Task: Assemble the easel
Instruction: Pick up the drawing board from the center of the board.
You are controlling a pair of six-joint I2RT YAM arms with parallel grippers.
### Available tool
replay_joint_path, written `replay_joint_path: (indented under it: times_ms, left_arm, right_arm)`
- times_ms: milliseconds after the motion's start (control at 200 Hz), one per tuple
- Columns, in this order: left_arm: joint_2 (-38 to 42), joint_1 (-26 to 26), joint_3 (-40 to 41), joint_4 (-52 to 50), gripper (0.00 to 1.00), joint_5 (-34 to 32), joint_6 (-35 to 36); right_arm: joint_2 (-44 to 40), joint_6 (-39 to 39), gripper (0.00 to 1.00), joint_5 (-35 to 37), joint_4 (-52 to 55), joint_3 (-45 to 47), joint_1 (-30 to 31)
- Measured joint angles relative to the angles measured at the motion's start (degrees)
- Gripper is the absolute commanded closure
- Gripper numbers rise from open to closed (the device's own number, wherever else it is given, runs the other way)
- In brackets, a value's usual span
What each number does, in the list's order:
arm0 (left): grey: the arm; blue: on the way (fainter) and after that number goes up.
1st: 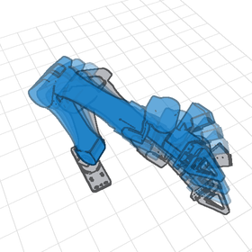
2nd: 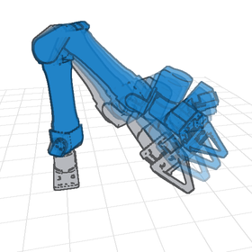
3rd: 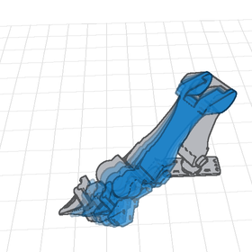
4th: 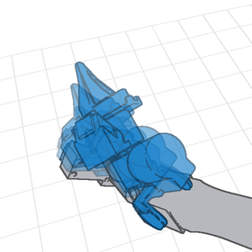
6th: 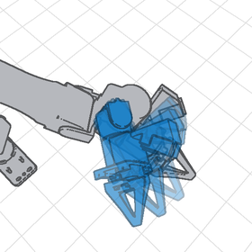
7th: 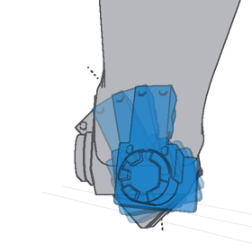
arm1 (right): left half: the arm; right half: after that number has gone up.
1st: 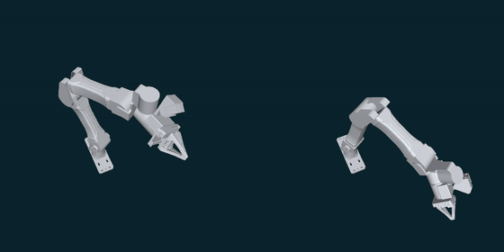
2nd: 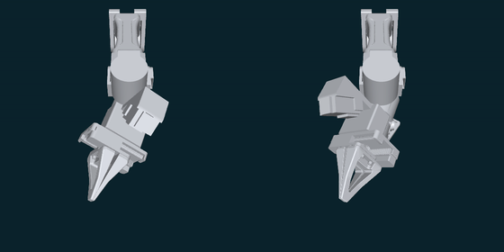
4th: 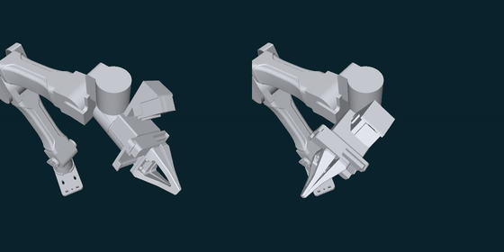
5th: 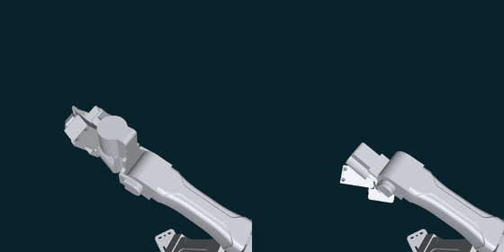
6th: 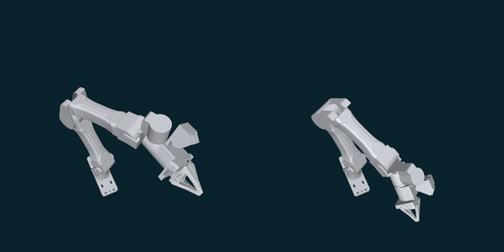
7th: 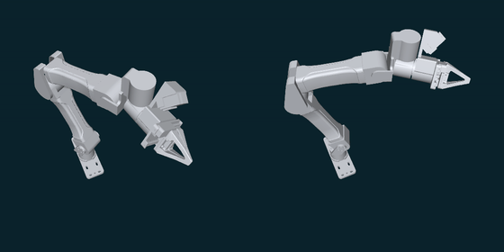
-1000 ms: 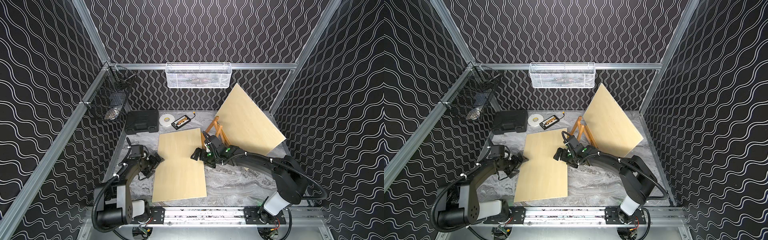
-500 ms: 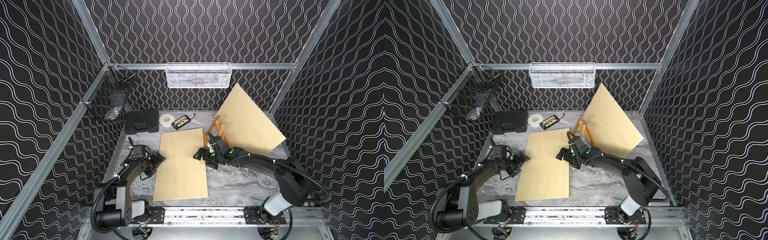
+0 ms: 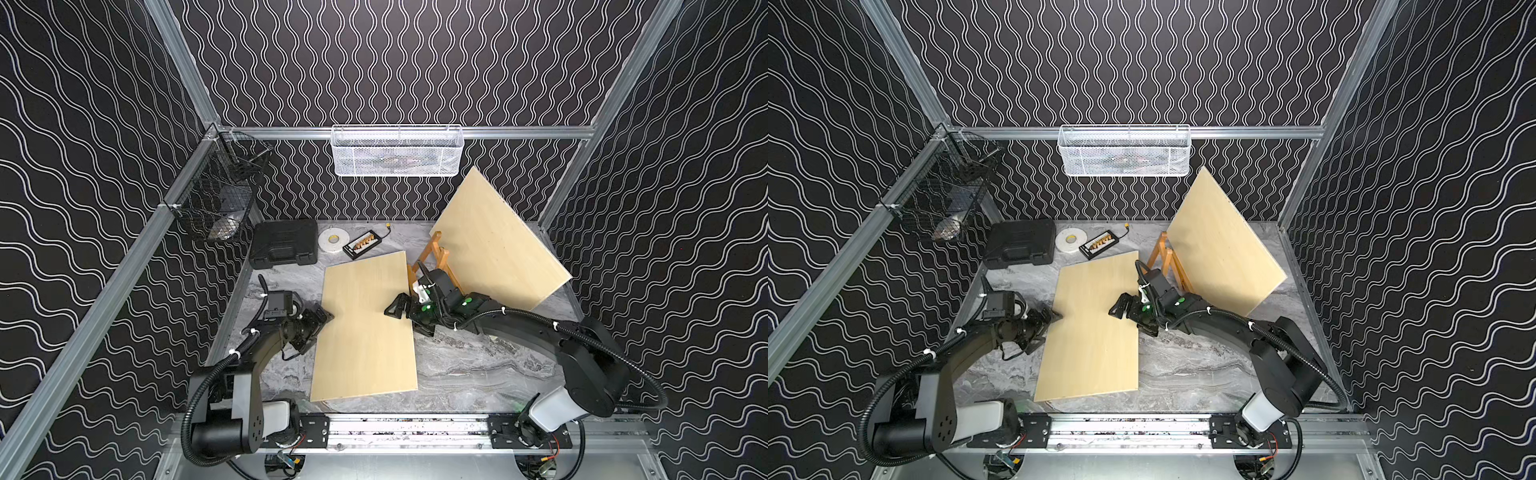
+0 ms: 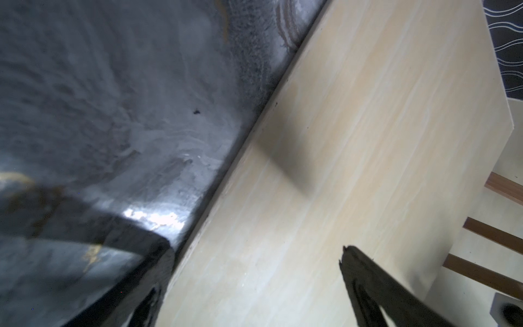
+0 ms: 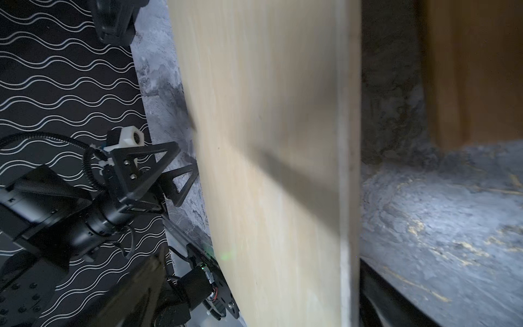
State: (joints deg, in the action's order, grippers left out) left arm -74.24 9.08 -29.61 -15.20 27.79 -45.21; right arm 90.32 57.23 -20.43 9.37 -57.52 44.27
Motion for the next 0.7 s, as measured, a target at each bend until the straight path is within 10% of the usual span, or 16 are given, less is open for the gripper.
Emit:
replay_joint_path:
  times_ms: [345,701]
  left_arm:
    - [-0.07,-0.57,0.33,1.31,0.01,1.46,-0.76]
    - [-0.52,-0.68,0.79,2.58,0.01,3.89,-1.18]
  right_arm:
    - [-1.14,-2.56,0.02,-3.72,0.17,-3.04,0.24]
    - [0.85,-7.37,0.36,-2.51,6.47,-12.46,0.42]
